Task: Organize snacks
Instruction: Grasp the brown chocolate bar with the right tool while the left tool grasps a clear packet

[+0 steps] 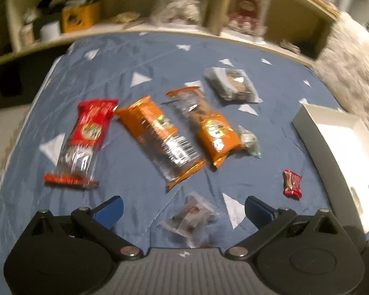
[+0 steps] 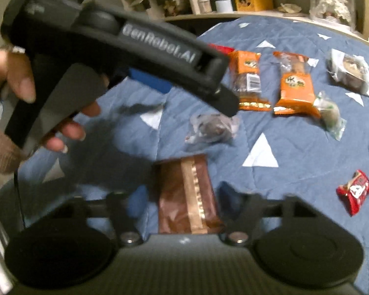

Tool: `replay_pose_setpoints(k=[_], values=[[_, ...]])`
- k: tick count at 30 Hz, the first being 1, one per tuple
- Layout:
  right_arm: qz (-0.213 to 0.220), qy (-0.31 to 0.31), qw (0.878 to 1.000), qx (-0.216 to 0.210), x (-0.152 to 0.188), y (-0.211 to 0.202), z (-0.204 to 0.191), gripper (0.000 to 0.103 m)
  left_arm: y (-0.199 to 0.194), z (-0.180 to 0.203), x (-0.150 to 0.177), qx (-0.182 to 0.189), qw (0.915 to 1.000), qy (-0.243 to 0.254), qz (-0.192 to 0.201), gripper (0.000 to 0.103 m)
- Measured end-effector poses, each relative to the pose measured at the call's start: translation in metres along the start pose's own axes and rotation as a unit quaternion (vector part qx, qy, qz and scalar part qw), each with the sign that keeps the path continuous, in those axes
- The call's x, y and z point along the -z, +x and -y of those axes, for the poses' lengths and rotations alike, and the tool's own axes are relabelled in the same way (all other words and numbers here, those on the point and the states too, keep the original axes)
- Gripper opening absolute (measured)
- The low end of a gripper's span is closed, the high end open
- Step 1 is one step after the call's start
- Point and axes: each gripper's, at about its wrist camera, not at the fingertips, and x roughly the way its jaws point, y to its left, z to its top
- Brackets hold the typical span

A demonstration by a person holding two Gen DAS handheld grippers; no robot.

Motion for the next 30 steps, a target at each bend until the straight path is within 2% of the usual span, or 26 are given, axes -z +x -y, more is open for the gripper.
replay_pose_setpoints(k=[3,7,11,16,19,22,25,27,30], values=[[-0.014,-0.023,1.000,0.015,0.000,-0.005,-0.009,0.050,0.005,0.013,0.002,-0.004,0.9982,0.060,-0.004,0.103],[-0.031,-0.012,0.999,0.041,0.002,-0.015,-0.007,0.049,0.017,0.027,0.010,0.008,0.9919,0.122,-0.035,0.103],[-0.041,0.027,0.996,0.069,0.007,-0.027,0.005,0.049,0.026,0.033,0.014,0.029,0.9884,0.140,-0.050,0.103],[-0.054,0.065,0.991,0.100,0.014,-0.042,0.013,0.048,0.028,0.031,0.009,0.069,0.9909,0.104,-0.051,0.103],[-0.057,0.072,0.990,0.103,0.024,-0.047,0.012,0.048,0.029,0.030,0.008,0.097,0.9901,0.076,-0.068,0.101],[-0.060,0.074,0.990,0.106,0.027,-0.046,0.010,0.050,0.030,0.030,0.010,0.116,0.9866,0.061,-0.097,0.092],[-0.061,0.077,0.990,0.102,0.025,-0.044,0.009,0.050,0.030,0.031,0.011,0.124,0.9848,0.044,-0.114,0.089],[-0.060,0.085,0.990,0.097,0.024,-0.043,0.012,0.049,0.028,0.031,0.010,0.115,0.9867,0.027,-0.112,0.087],[-0.059,0.097,0.989,0.097,0.024,-0.042,0.016,0.048,0.031,0.025,0.010,0.094,0.9888,-0.040,-0.110,0.081]])
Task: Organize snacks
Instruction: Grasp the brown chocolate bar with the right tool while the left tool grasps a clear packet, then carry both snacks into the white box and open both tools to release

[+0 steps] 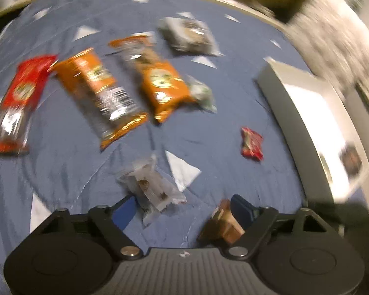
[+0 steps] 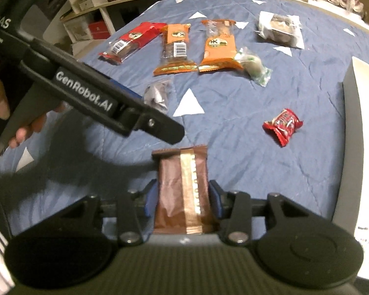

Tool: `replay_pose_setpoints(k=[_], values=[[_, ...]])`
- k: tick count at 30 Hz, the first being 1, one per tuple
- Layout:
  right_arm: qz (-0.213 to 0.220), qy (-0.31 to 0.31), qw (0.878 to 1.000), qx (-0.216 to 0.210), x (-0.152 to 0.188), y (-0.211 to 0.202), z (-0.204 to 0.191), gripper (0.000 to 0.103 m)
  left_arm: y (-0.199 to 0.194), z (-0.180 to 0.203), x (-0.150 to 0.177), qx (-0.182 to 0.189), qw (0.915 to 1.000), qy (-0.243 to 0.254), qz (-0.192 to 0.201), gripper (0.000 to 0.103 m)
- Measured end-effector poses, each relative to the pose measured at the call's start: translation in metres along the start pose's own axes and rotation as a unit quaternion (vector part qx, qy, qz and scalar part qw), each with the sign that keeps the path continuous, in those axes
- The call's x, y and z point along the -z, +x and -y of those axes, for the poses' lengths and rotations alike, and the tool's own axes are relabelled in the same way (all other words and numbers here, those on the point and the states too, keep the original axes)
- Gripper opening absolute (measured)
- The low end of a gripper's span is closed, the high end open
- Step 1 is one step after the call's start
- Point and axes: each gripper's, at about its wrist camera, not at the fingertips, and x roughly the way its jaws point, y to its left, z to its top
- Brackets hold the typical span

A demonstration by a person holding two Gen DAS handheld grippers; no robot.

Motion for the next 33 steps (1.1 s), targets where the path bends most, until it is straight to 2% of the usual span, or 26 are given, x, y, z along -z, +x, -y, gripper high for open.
replay_pose_setpoints(k=[4,8,12,14,18,20,28,31,33], values=[[-0.001,0.003,1.000,0.004,-0.001,0.001,-0.001,0.047,0.000,-0.013,0.002,-0.005,0.9960,-0.088,0.015,0.071],[-0.001,0.004,1.000,0.006,-0.001,0.001,-0.002,0.047,-0.004,-0.028,0.005,0.000,0.9831,-0.178,0.041,0.066],[-0.003,0.005,1.000,0.007,-0.002,0.002,-0.002,0.047,-0.005,-0.035,0.006,-0.006,0.9733,-0.222,0.057,0.058],[-0.003,0.005,1.000,0.008,-0.002,0.002,-0.002,0.047,-0.004,-0.036,0.005,-0.015,0.9729,-0.223,0.060,0.053],[-0.002,0.006,1.000,0.007,-0.002,0.003,-0.002,0.047,-0.002,-0.036,0.003,-0.035,0.9756,-0.210,0.055,0.036],[-0.002,0.008,1.000,0.005,-0.002,0.003,-0.001,0.046,-0.003,-0.037,0.003,-0.042,0.9761,-0.206,0.054,0.032],[0.000,0.015,1.000,0.001,-0.001,0.002,0.002,0.046,-0.009,-0.032,0.004,-0.055,0.9774,-0.197,0.053,0.030],[0.003,0.022,1.000,-0.002,-0.002,-0.001,0.005,0.046,-0.017,-0.025,0.004,-0.069,0.9799,-0.177,0.059,0.030],[0.010,0.028,1.000,0.002,-0.003,-0.005,0.008,0.046,-0.023,-0.021,0.004,-0.061,0.9805,-0.175,0.067,0.030]])
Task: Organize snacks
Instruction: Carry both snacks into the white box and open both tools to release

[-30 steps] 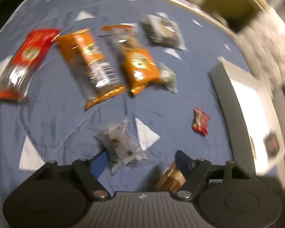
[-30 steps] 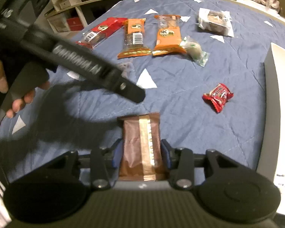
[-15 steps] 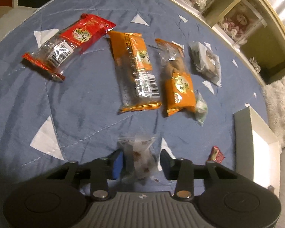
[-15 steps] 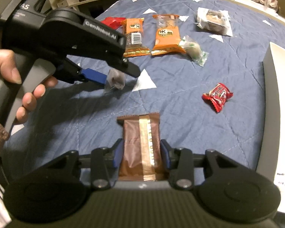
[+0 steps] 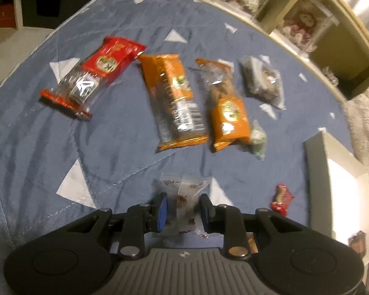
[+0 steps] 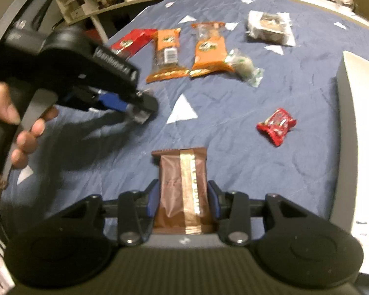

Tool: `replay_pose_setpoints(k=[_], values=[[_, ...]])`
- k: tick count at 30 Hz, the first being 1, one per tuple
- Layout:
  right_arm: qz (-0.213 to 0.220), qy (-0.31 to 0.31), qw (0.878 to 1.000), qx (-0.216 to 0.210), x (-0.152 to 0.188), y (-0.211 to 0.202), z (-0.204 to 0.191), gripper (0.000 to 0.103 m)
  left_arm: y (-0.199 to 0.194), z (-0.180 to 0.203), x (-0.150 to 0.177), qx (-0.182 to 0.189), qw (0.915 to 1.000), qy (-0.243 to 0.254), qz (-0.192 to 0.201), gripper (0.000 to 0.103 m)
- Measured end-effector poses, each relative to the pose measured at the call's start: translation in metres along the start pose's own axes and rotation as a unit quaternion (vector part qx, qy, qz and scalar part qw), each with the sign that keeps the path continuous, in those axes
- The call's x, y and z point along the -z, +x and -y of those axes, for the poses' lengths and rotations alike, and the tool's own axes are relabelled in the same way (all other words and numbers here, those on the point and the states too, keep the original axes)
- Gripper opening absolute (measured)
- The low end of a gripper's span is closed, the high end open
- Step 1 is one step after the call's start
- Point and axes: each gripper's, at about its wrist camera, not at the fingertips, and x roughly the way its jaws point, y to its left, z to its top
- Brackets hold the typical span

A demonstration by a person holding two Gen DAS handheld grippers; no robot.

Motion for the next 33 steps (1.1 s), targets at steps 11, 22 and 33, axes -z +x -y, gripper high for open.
replay_pose_setpoints(k=[11,22,33], values=[[0.053,0.048,0.997,0.018,-0.012,-0.044,0.029,0.046,-0.046,0.034,0.014,0.001,0.9965,0.068,0.049,0.030],[0.092,0.064,0.992,0.057,-0.009,-0.095,0.056,0.046,-0.065,0.084,0.031,0.027,0.9910,0.115,0.063,0.030],[0.110,0.095,0.984,0.105,0.016,-0.149,0.102,0.046,-0.061,0.159,0.050,0.070,0.9851,0.149,0.050,0.030]])
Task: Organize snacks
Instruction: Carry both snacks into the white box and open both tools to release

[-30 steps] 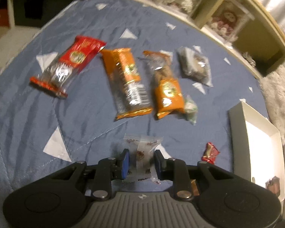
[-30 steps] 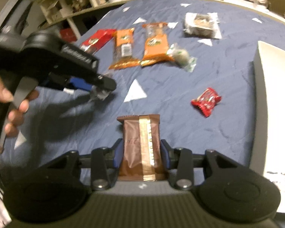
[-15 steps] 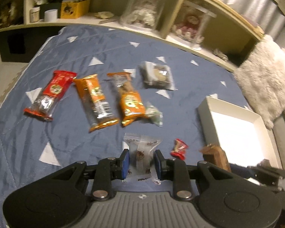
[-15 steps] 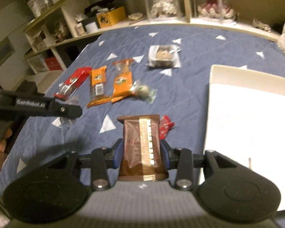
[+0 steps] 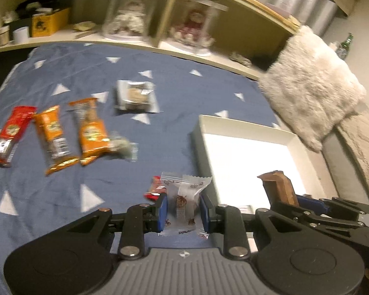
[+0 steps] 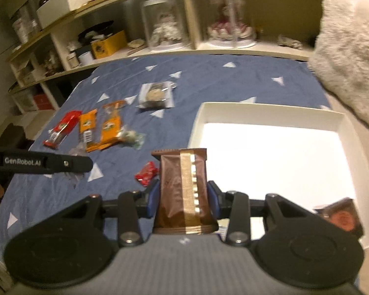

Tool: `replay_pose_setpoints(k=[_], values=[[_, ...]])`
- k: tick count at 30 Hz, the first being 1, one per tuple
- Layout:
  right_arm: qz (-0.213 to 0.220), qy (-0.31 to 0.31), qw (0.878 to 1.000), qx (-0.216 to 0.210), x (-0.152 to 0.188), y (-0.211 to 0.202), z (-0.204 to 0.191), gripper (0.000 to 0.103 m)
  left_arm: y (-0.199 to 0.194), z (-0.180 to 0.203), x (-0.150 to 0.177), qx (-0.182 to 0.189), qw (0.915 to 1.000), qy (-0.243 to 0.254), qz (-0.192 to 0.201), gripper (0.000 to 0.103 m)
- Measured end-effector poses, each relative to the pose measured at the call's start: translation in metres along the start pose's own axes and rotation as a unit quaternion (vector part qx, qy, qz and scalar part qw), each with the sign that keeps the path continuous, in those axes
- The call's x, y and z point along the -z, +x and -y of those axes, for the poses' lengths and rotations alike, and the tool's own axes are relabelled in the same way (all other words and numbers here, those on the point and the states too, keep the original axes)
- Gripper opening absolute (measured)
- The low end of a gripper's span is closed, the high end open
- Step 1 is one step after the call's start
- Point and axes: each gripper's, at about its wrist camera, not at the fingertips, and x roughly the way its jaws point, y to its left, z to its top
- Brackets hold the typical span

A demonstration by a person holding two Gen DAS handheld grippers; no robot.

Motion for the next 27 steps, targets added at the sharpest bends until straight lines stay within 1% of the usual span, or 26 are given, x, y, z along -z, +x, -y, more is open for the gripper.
replay_pose_setpoints(k=[7,13,20,27], values=[[0.002,0.017,1.000,0.022,0.006,-0.021,0.040,0.046,0.019,0.045,0.000,0.028,0.9995,0.010,-0.013,0.030],[0.000,0.034,0.999,0.041,0.013,-0.031,0.072,0.046,0.040,0.074,0.008,0.044,0.9984,0.015,-0.032,0.030],[-0.004,0.063,0.996,0.055,0.023,-0.039,0.109,0.047,0.069,0.099,0.018,0.064,0.9959,0.016,-0.061,0.030],[-0.017,0.087,0.994,0.058,0.027,-0.027,0.126,0.047,0.091,0.112,0.022,0.077,0.9935,0.000,-0.083,0.030]])
